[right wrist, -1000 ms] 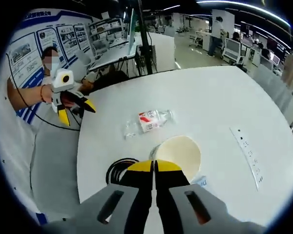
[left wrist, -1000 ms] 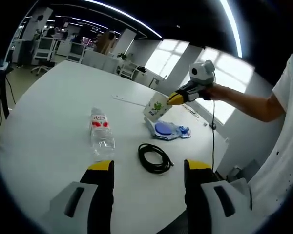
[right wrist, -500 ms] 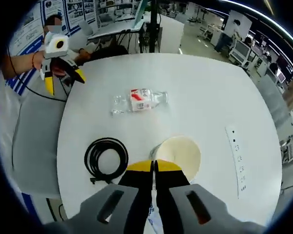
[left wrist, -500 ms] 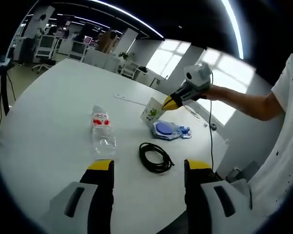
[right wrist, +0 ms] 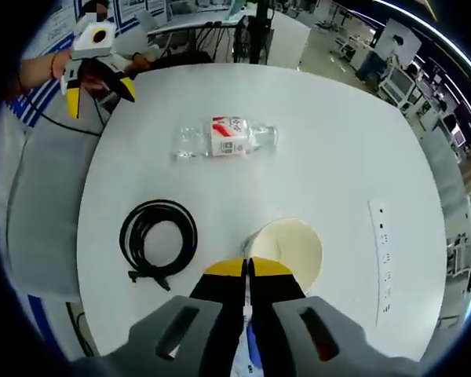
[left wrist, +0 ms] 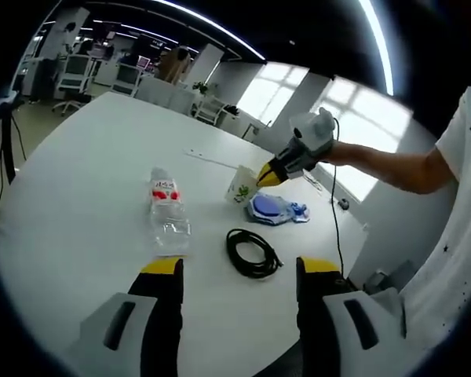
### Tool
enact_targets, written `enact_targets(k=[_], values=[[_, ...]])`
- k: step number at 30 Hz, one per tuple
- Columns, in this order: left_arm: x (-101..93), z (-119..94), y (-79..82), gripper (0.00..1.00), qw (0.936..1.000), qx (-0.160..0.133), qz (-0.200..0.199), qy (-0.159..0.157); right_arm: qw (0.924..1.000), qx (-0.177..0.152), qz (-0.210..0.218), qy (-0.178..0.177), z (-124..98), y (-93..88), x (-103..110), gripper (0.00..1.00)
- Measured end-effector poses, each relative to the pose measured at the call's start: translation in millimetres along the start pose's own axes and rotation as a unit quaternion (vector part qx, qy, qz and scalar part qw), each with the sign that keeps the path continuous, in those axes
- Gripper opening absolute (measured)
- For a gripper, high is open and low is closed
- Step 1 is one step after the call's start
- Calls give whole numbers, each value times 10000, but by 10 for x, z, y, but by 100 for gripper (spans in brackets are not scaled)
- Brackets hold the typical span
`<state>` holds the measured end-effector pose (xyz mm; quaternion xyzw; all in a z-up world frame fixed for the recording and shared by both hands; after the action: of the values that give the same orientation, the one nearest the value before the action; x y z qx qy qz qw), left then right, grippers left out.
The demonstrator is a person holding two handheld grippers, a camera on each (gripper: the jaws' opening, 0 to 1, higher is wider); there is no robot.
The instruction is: Arrange the tabletop items into an orderly group along one side of the table until the central work area is clear of visible clutter.
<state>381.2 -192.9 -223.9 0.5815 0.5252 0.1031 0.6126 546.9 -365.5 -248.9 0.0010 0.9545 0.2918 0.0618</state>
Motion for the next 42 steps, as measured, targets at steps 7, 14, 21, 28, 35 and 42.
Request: enact_targets(k=[7, 14, 21, 28, 35, 42], values=[[-9, 15, -17, 58, 10000, 28, -19, -10, 10000, 64, 25, 48, 77, -64, -7, 0], [7, 15, -27, 58, 10000, 33, -47, 7, 9998, 170, -92, 92, 124, -125, 13, 0], [5, 25, -27, 58, 10000, 44, -41, -1, 9998, 123, -90, 128, 130, -105, 43, 0], [-5, 30, -46, 58, 10000, 52, -53, -13, 9998, 99, -25, 155, 129, -112, 65, 4], [-7, 15, -49, 58, 10000, 53, -56, 0, 9999, 81, 12, 146, 114, -119, 85, 10], [-17, 9, -48, 58, 10000, 56, -40, -10, 9999, 5, 58, 111, 86, -90, 127, 25]])
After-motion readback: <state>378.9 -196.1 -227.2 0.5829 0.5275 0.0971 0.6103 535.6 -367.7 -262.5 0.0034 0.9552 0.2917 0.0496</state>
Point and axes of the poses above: the point that each gripper's makers call its tool centre point, and the gripper's own axes: z roughly forward along the fingers, x roughly to its left, y roughly out of its top, the point moved 1 cm from there along -z, roughly backward along the fingers, and after that the axes turned 11 degrees about -x, right-handed, at the moved point
